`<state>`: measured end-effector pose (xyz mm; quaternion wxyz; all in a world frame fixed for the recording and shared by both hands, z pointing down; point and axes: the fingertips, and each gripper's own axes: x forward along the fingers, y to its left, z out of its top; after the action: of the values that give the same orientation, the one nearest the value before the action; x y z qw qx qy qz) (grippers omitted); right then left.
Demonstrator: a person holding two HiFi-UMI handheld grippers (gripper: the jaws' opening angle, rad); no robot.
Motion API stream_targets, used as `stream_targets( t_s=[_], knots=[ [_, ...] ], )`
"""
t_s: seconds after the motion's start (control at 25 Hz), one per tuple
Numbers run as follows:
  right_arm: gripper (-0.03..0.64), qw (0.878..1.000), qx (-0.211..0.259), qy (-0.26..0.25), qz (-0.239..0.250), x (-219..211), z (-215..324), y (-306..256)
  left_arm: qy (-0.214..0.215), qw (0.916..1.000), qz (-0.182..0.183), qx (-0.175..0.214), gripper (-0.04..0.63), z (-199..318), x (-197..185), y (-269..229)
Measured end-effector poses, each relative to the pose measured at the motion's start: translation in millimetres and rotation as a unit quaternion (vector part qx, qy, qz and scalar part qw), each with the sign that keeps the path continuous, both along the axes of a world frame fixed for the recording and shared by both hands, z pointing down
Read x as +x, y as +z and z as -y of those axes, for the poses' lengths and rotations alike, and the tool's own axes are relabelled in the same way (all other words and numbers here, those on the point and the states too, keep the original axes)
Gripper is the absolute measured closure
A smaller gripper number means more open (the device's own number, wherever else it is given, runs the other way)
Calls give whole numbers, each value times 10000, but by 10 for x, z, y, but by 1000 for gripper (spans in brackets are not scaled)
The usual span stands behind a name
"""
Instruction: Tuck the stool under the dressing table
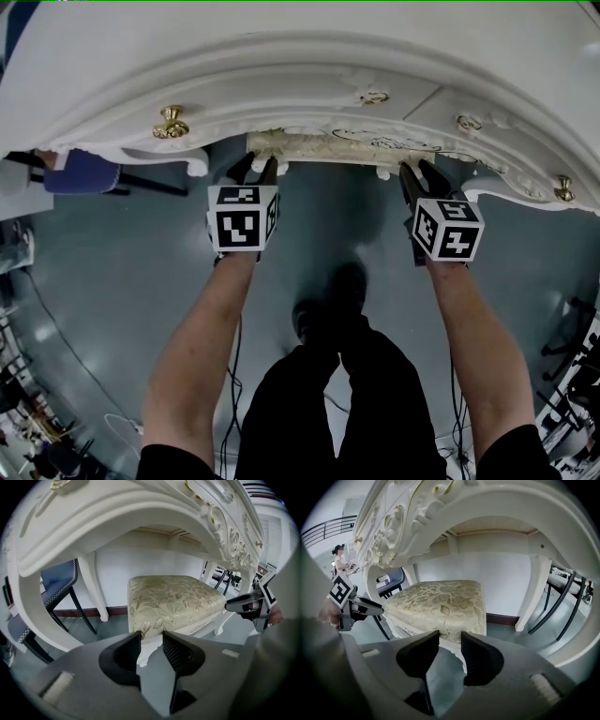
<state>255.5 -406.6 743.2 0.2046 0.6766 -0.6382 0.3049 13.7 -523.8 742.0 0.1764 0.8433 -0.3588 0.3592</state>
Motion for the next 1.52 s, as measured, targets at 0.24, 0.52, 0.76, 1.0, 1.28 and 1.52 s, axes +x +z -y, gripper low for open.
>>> stream_targets(
  t_s=[0.24,0.52,0.76,1.0,1.28,1.52],
  knots=[
    [468,9999,98,-4,-73,47,123,-1,5,9998,-83,184,435,123,46,-9],
    [468,9996,43,271,36,73,182,-31,-96,9994,-327,91,438,177,64,-62],
    [528,9992,-63,342,186,-87,-57,-337,93,9995,-274,96,469,-87,5,-363],
    [541,9988,-232,191,381,-367,-373,-916,-8,9996,-279,-59,495,-376,-101,-874],
    [574,9974,-522,-2,491,-680,-894,-1520,-259,9987,-338,-274,533,-728,-228,-1706],
    [585,9971,-488,-212,550,-980,-1064,-1989,-259,9986,-374,-260,560,-898,-316,-2241]
  ],
)
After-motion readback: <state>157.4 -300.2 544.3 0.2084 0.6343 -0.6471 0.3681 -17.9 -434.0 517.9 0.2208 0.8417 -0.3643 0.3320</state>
